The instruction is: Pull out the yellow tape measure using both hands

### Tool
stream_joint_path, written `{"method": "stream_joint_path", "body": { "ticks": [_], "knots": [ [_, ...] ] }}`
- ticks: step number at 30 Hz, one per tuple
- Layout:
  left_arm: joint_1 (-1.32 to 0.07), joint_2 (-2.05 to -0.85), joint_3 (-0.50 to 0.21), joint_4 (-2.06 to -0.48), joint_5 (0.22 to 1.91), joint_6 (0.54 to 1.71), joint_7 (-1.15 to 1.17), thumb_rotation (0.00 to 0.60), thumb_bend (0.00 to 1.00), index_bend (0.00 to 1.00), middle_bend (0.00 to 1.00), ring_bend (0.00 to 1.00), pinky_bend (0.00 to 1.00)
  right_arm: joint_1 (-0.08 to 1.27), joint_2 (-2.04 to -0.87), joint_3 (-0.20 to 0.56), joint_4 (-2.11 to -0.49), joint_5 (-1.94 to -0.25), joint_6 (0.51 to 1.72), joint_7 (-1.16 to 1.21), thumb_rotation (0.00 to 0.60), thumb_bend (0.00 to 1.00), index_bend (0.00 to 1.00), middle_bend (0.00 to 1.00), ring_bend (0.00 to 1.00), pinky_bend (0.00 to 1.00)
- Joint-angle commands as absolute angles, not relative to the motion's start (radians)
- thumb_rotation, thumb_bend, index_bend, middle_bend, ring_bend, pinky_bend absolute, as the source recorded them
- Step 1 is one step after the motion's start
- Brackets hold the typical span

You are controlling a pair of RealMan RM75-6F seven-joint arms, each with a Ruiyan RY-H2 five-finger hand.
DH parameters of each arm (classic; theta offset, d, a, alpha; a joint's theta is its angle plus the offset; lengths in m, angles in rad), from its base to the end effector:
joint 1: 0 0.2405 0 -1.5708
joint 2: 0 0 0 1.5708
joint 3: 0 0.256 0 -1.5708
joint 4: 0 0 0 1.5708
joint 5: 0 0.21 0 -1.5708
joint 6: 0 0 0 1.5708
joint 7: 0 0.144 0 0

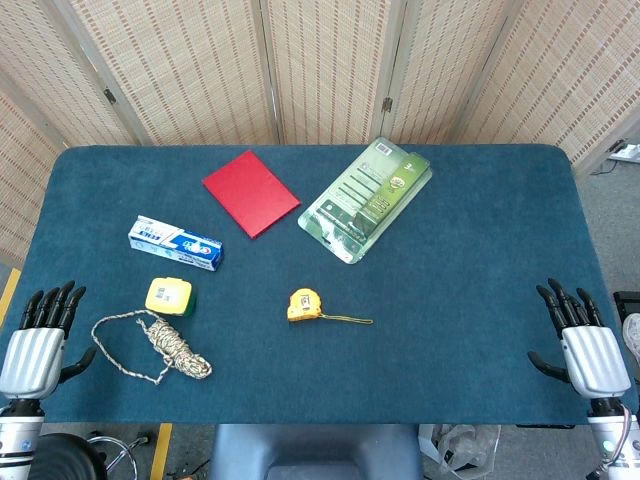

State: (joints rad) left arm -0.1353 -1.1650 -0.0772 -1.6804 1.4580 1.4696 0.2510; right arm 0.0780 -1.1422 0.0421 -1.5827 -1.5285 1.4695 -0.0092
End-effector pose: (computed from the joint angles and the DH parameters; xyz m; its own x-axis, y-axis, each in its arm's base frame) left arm -0.2872 0.1998 0.1422 0.5114 -0.0202 0.8591 0.8589 -0.0214 -0.5118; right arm -0.3138 -0.1775 0.1497 0.4119 -0.0274 0.9108 -0.9111 -0.0299 0.4112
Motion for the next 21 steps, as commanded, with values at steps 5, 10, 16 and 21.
{"method": "stream_joint_path", "body": {
  "ticks": [5, 10, 16, 21],
  "knots": [
    [-0.133, -1.167, -0.079, -1.680, 1.456, 1.479, 0.251, 0.600, 0.31, 0.04, 0.07, 0.09, 0.08, 0.082, -1.145, 0.040, -1.583, -1.543, 1.473, 0.001, 0.600, 0.21, 0.00, 0.06, 0.14, 0.00],
    [-0.130, -1.165, -0.078, -1.680, 1.452, 1.481, 0.247, 0.600, 0.31, 0.04, 0.07, 0.09, 0.08, 0.099, -1.149, 0.041, -1.595, -1.553, 1.451, 0.006, 0.600, 0.21, 0.00, 0.06, 0.14, 0.00],
    [-0.131, -1.167, -0.080, -1.678, 1.457, 1.487, 0.238, 0.600, 0.31, 0.04, 0.07, 0.09, 0.08, 0.168, -1.138, 0.055, -1.649, -1.593, 1.387, -0.042, 0.600, 0.21, 0.00, 0.05, 0.14, 0.00],
    [-0.125, -1.165, -0.074, -1.676, 1.462, 1.493, 0.228, 0.600, 0.31, 0.04, 0.07, 0.09, 0.08, 0.257, -1.139, 0.087, -1.720, -1.606, 1.294, -0.113, 0.600, 0.21, 0.00, 0.06, 0.15, 0.00]
  ]
}}
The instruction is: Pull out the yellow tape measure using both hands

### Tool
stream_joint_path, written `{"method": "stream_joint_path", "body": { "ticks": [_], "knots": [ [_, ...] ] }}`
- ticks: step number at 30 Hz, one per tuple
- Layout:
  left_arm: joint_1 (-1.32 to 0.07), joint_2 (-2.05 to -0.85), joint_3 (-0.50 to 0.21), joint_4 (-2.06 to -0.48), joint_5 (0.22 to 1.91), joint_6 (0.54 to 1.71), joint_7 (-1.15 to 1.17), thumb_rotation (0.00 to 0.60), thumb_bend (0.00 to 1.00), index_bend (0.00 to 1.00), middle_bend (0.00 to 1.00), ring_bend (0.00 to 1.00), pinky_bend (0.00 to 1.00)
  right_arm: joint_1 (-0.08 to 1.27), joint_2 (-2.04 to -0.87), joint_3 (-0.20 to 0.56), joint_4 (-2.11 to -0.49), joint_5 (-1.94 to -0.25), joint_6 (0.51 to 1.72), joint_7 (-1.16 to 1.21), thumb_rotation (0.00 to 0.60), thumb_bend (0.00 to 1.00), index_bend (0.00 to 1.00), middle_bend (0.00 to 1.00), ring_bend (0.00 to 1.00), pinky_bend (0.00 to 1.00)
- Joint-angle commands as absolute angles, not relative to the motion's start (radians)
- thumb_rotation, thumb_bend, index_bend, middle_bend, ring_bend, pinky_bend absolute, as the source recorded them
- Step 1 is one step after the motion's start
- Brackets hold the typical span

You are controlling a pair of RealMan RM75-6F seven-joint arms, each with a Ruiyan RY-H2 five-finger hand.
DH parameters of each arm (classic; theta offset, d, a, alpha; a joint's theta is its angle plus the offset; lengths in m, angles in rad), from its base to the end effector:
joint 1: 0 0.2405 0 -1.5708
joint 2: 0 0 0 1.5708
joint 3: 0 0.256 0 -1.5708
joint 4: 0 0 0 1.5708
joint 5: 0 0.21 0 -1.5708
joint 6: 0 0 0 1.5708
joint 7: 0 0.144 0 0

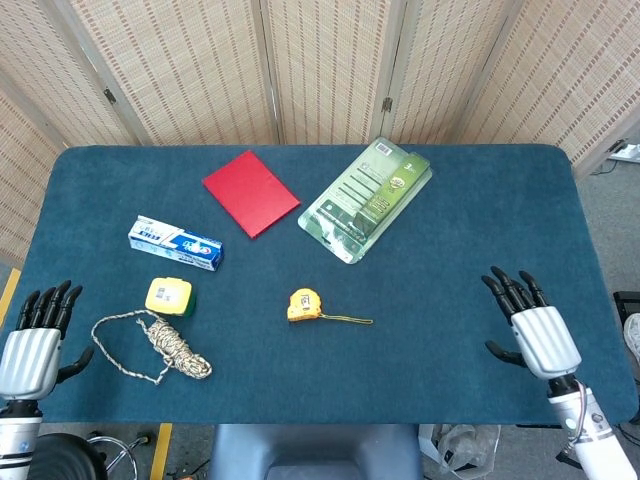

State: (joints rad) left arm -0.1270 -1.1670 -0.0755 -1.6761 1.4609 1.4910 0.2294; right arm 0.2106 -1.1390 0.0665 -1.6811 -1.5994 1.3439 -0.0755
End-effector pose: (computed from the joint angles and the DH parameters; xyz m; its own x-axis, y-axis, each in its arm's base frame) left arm -0.2885 0.1971 0.1445 0.4947 -0.0357 0.8683 0.8686 -0.0123 -0.4954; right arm -0.2619 -0.2154 0.1253 0.4141 -0.0718 0.9074 -0.8904 -0.2392 0.3874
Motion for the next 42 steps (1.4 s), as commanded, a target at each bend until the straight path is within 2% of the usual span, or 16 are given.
{"method": "stream_joint_path", "body": {
  "ticks": [1, 7, 13, 16, 23, 28, 35, 42],
  "knots": [
    [-0.123, -1.162, -0.074, -1.676, 1.462, 1.495, 0.226, 0.600, 0.31, 0.04, 0.07, 0.09, 0.08, 0.275, -1.141, 0.095, -1.734, -1.603, 1.274, -0.126, 0.600, 0.21, 0.00, 0.06, 0.15, 0.00],
    [-0.116, -1.155, -0.078, -1.675, 1.456, 1.507, 0.205, 0.600, 0.31, 0.04, 0.07, 0.09, 0.08, 0.408, -1.193, 0.148, -1.779, -1.536, 1.107, -0.196, 0.600, 0.21, 0.00, 0.12, 0.15, 0.00],
    [-0.119, -1.151, -0.077, -1.678, 1.463, 1.503, 0.208, 0.600, 0.31, 0.04, 0.07, 0.09, 0.08, 0.543, -1.295, 0.196, -1.755, -1.429, 0.947, -0.267, 0.600, 0.21, 0.00, 0.12, 0.16, 0.00],
    [-0.123, -1.152, -0.078, -1.681, 1.467, 1.503, 0.212, 0.600, 0.31, 0.04, 0.07, 0.09, 0.08, 0.622, -1.374, 0.223, -1.695, -1.366, 0.870, -0.298, 0.600, 0.21, 0.00, 0.12, 0.17, 0.06],
    [-0.124, -1.146, -0.080, -1.688, 1.471, 1.504, 0.212, 0.600, 0.31, 0.04, 0.07, 0.09, 0.07, 0.737, -1.539, 0.255, -1.562, -1.252, 0.812, -0.361, 0.600, 0.21, 0.11, 0.13, 0.18, 0.08],
    [-0.123, -1.141, -0.079, -1.687, 1.465, 1.501, 0.210, 0.600, 0.31, 0.04, 0.07, 0.09, 0.07, 0.798, -1.638, 0.268, -1.466, -1.194, 0.799, -0.381, 0.600, 0.21, 0.14, 0.19, 0.19, 0.08],
    [-0.119, -1.138, -0.076, -1.687, 1.465, 1.504, 0.205, 0.600, 0.31, 0.04, 0.07, 0.09, 0.07, 0.864, -1.722, 0.270, -1.371, -1.121, 0.768, -0.404, 0.600, 0.21, 0.16, 0.21, 0.20, 0.08],
    [-0.118, -1.137, -0.075, -1.685, 1.465, 1.504, 0.205, 0.600, 0.31, 0.04, 0.06, 0.09, 0.07, 0.910, -1.780, 0.254, -1.298, -1.092, 0.752, -0.423, 0.600, 0.21, 0.23, 0.25, 0.23, 0.09]
  ]
}}
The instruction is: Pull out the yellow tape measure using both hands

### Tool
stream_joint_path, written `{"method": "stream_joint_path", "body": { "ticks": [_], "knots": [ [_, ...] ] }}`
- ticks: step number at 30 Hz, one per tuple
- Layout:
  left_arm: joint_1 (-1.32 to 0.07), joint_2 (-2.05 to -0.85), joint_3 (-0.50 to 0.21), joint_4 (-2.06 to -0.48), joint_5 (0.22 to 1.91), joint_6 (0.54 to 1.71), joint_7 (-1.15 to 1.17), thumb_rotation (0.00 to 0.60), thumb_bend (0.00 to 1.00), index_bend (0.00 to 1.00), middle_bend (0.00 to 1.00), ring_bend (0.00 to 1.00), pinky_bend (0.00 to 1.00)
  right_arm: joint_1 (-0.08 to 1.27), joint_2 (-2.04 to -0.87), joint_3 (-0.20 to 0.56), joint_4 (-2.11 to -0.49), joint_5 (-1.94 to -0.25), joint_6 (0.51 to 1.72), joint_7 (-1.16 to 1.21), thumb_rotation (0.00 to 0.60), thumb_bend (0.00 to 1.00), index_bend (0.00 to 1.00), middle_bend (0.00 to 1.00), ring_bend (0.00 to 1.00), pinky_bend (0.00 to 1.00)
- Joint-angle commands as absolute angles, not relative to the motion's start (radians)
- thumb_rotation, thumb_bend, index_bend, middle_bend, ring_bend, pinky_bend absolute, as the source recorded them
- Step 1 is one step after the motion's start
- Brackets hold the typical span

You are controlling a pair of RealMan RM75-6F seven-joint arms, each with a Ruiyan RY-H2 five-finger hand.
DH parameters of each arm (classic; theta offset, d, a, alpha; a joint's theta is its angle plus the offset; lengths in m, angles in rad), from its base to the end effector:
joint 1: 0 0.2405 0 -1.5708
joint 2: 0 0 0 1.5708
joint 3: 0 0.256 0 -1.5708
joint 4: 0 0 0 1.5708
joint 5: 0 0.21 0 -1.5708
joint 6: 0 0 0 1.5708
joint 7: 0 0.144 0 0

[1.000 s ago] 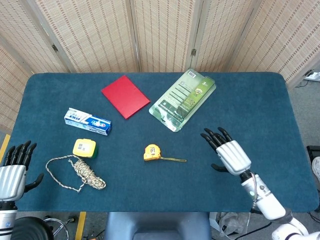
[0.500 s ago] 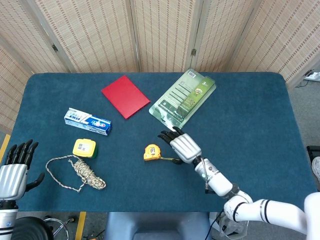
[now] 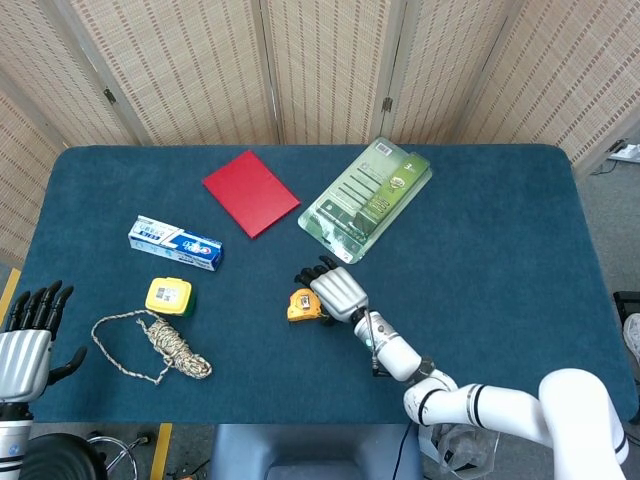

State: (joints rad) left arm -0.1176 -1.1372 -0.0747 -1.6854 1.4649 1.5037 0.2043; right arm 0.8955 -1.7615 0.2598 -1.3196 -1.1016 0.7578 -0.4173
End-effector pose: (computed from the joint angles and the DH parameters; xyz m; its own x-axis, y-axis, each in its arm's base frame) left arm -0.2901 0.1943 0.1545 0.4910 -0.0455 0.8700 0.8707 -0.0058 -0.4917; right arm -0.0753 -0.3512 -0.0874 0.5067 -0.3224 0.7996 -0.7898 -0.5453 0.2807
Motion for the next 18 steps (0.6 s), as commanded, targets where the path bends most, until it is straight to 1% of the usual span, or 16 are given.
{"method": "stream_joint_path", "body": {
  "ticks": [1, 3, 11, 18],
  "knots": [
    [-0.118, -1.138, -0.075, -1.685, 1.465, 1.504, 0.204, 0.600, 0.31, 0.04, 0.06, 0.09, 0.07, 0.915, -1.788, 0.253, -1.288, -1.089, 0.751, -0.425, 0.600, 0.21, 0.23, 0.25, 0.23, 0.10],
    [-0.117, -1.139, -0.074, -1.684, 1.466, 1.503, 0.203, 0.600, 0.31, 0.05, 0.06, 0.09, 0.07, 0.926, -1.804, 0.251, -1.267, -1.082, 0.750, -0.427, 0.600, 0.21, 0.25, 0.26, 0.24, 0.13],
    [-0.116, -1.141, -0.074, -1.679, 1.466, 1.505, 0.198, 0.600, 0.31, 0.05, 0.06, 0.09, 0.07, 0.973, -1.866, 0.252, -1.175, -1.037, 0.730, -0.447, 0.600, 0.21, 0.27, 0.26, 0.24, 0.13],
    [-0.110, -1.141, -0.072, -1.672, 1.461, 1.509, 0.190, 0.600, 0.31, 0.05, 0.06, 0.09, 0.07, 0.999, -1.890, 0.251, -1.142, -1.013, 0.723, -0.459, 0.600, 0.21, 0.29, 0.28, 0.26, 0.13]
  ]
}}
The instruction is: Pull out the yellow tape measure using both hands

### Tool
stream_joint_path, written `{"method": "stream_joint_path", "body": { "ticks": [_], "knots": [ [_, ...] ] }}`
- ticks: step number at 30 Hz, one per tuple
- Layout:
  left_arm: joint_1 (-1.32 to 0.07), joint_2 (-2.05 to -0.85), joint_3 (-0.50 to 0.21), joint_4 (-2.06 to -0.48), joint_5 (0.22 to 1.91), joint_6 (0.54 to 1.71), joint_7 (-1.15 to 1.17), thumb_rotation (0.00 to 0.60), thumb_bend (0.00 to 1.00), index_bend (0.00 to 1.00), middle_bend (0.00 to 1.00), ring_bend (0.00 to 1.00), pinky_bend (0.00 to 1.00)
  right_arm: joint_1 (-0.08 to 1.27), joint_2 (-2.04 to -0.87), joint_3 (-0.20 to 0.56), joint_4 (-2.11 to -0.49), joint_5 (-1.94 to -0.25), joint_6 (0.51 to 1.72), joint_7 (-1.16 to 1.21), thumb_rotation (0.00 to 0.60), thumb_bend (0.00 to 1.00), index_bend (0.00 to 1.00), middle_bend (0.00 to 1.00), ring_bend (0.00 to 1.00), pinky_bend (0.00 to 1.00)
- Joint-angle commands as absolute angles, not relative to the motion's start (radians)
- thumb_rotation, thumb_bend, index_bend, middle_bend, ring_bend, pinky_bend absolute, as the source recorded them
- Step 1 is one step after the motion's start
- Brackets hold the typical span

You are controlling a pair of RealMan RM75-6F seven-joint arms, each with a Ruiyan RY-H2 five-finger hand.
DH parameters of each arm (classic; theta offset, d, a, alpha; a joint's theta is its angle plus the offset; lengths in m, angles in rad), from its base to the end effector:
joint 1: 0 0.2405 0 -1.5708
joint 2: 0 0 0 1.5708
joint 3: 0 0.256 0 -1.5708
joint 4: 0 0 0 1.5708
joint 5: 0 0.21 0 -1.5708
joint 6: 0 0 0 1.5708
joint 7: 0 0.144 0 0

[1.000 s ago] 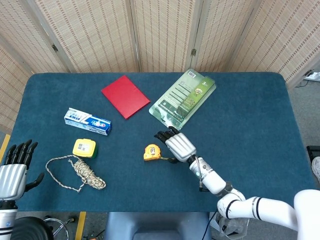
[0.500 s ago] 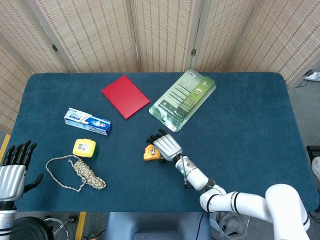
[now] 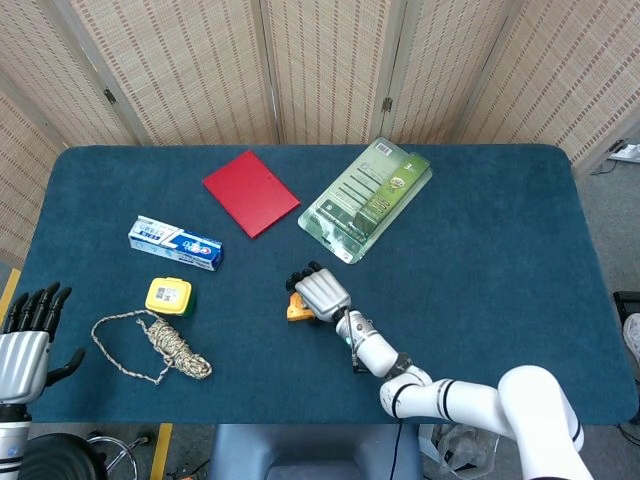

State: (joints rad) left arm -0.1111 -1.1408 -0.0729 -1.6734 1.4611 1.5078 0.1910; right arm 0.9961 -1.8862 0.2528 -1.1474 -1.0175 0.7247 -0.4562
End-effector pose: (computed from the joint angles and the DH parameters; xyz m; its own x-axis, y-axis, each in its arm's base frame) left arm -0.2940 0.1922 0.1548 0.4868 -0.0446 0.8724 0.8733 0.0050 -0.4871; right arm -0.0604 -0.3617 -0.1220 0.5563 -0.3263 0.7642 -0.7698 -0.5486 0.3262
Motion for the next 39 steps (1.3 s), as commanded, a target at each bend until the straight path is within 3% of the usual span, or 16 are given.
{"method": "stream_joint_path", "body": {
  "ticks": [1, 10, 21, 31, 39],
  "knots": [
    [-0.109, -1.142, -0.072, -1.670, 1.461, 1.509, 0.188, 0.600, 0.31, 0.05, 0.06, 0.09, 0.07, 1.002, -1.892, 0.250, -1.137, -1.008, 0.722, -0.461, 0.600, 0.21, 0.29, 0.28, 0.26, 0.13],
    [-0.108, -1.146, -0.073, -1.664, 1.461, 1.510, 0.184, 0.600, 0.31, 0.05, 0.06, 0.09, 0.07, 1.014, -1.910, 0.248, -1.108, -0.987, 0.729, -0.461, 0.600, 0.21, 0.35, 0.34, 0.29, 0.16],
    [-0.129, -1.144, -0.085, -1.667, 1.474, 1.499, 0.192, 0.600, 0.31, 0.05, 0.06, 0.09, 0.08, 1.000, -1.899, 0.256, -1.128, -0.980, 0.767, -0.440, 0.600, 0.21, 0.57, 0.51, 0.41, 0.19],
    [-0.234, -1.176, -0.132, -1.720, 1.501, 1.408, 0.158, 0.600, 0.33, 0.07, 0.06, 0.13, 0.10, 0.945, -1.720, 0.272, -1.329, -0.938, 0.793, -0.414, 0.600, 0.21, 0.62, 0.55, 0.44, 0.20],
    [-0.382, -1.237, -0.226, -1.820, 1.430, 1.270, 0.166, 0.600, 0.37, 0.08, 0.07, 0.15, 0.08, 0.911, -1.585, 0.288, -1.449, -0.891, 0.811, -0.378, 0.600, 0.21, 0.63, 0.56, 0.45, 0.20]
  ]
}}
